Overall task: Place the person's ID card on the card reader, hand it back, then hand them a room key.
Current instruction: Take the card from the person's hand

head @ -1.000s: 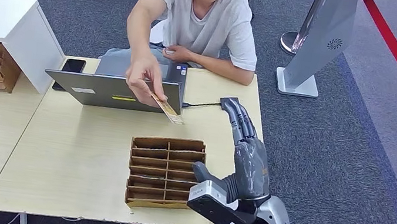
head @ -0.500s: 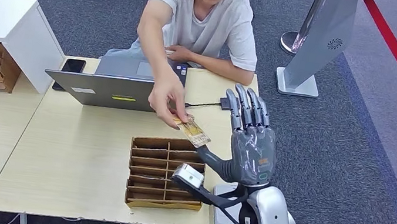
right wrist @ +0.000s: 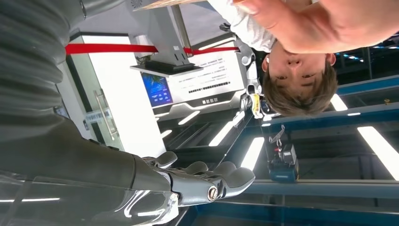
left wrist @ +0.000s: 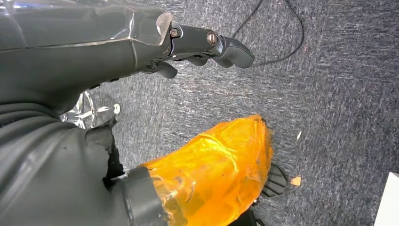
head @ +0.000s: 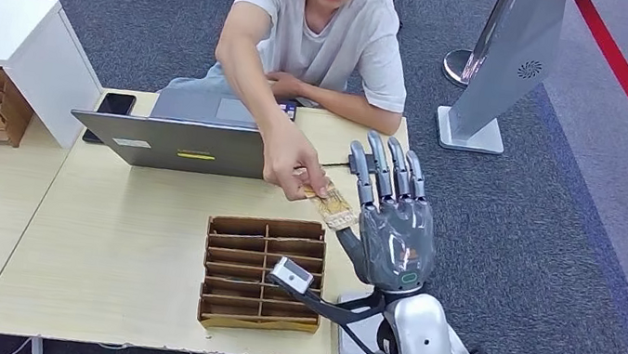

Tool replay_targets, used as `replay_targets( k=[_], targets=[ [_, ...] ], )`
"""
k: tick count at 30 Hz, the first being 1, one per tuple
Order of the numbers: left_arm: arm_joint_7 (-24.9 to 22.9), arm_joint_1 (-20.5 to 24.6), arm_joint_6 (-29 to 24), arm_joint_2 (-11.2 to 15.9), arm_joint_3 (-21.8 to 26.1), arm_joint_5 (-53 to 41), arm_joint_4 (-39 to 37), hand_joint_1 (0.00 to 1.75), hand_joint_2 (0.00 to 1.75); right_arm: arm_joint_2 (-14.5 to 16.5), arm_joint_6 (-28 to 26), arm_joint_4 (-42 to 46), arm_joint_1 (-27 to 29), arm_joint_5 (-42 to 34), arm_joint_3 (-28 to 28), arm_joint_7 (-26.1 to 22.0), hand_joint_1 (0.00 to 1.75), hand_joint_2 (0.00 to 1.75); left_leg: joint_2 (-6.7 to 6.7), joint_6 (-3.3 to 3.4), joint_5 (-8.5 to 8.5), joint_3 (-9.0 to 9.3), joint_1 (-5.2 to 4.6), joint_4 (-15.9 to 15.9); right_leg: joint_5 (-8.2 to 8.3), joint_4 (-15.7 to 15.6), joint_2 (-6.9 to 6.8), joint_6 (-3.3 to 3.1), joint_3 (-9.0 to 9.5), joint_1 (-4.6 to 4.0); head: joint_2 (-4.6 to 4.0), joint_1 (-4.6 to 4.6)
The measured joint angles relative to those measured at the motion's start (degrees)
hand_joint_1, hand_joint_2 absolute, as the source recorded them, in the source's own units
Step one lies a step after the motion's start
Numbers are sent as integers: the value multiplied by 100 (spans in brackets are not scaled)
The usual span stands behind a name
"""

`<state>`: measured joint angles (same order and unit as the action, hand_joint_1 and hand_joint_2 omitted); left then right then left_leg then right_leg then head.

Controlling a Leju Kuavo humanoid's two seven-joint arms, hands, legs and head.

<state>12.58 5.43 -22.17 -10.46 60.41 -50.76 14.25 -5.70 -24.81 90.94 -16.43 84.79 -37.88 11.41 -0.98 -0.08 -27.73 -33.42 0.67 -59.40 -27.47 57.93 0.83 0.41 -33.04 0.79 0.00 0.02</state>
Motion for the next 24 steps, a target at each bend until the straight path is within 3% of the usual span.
replay_targets(
  k=[14, 18, 19, 24],
  targets=[
    [-28, 3, 11, 2, -70, -2, 2, 0, 0, 0, 73, -41, -50, -52, -28, 17, 4, 175, 0, 0, 0, 0, 0, 0, 0, 0, 0, 0, 0, 0, 0, 1],
    [-27, 3, 11, 2, -72, 5, 2, 0, 0, 0, 82, -41, -56, -130, -35, -6, 167, 175, 0, 0, 0, 0, 0, 0, 0, 0, 0, 0, 0, 0, 0, 1],
    [-26, 4, 11, 2, -72, 9, 2, 0, 0, 0, 84, -41, -58, -159, -40, -13, 174, 175, 0, 0, 0, 0, 0, 0, 0, 0, 0, 0, 0, 0, 0, 0],
    [-26, 8, 11, 2, -72, 16, 2, 0, 0, 0, 83, -41, -63, -219, -60, -31, 175, 175, 0, 0, 0, 0, 0, 0, 0, 0, 0, 0, 0, 0, 0, -1]
  ],
)
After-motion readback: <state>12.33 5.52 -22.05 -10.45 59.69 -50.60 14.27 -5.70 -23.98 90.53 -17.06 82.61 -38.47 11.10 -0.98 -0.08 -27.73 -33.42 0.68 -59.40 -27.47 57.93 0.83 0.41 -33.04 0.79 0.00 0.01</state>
